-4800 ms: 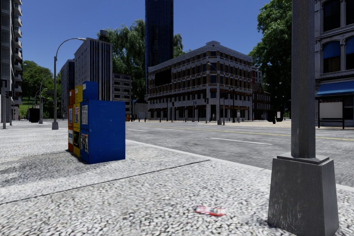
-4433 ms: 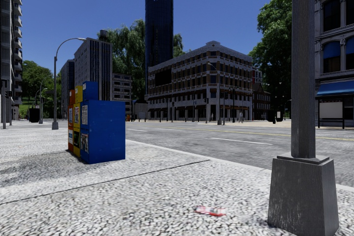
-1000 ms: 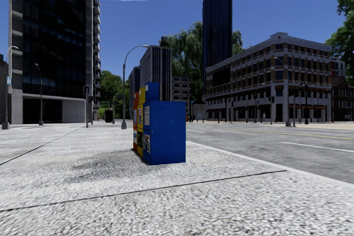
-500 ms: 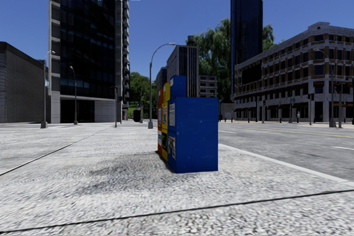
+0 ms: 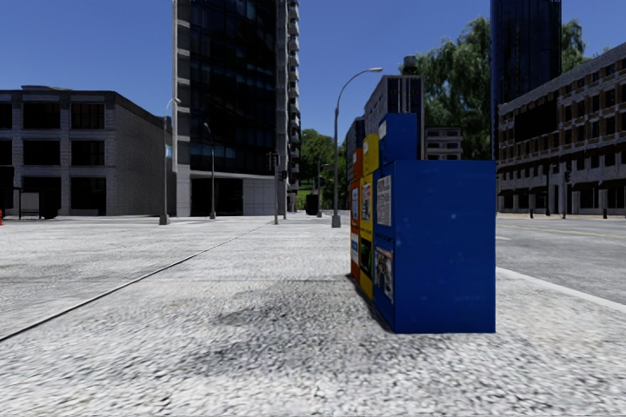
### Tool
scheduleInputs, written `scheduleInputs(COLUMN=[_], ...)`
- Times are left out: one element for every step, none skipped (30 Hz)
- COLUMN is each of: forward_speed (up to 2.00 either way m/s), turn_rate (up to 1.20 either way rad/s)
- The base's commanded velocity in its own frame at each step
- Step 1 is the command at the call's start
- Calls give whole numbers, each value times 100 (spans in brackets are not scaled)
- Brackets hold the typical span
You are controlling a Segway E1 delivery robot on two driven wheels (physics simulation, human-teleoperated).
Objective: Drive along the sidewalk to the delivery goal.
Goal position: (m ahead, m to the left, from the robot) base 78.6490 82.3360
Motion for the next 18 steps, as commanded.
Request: scheduleInputs(forward_speed=[110,110,110,110,110,118,138,138,155,163,170,200,200,200,200,200,200,200], turn_rate=[54,54,54,54,54,54,53,53,49,46,44,44,44,43,38,38,36,35])
